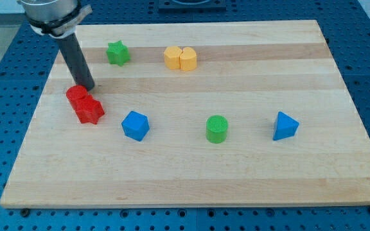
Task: Keep green star above green circle
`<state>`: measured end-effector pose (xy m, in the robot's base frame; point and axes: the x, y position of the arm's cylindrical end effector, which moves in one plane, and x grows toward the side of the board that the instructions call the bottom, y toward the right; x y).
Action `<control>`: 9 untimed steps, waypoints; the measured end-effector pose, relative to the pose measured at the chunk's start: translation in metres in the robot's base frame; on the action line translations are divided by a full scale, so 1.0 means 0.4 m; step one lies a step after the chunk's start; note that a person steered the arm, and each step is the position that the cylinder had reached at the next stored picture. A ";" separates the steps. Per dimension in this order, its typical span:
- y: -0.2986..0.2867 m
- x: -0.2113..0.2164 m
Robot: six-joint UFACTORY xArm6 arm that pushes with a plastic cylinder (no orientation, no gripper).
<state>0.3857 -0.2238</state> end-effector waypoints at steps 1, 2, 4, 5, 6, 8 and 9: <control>-0.125 -0.003; -0.203 -0.054; -0.139 -0.393; -0.010 -0.421; 0.078 -0.417; 0.133 -0.332; 0.157 -0.248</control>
<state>0.2863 -0.1611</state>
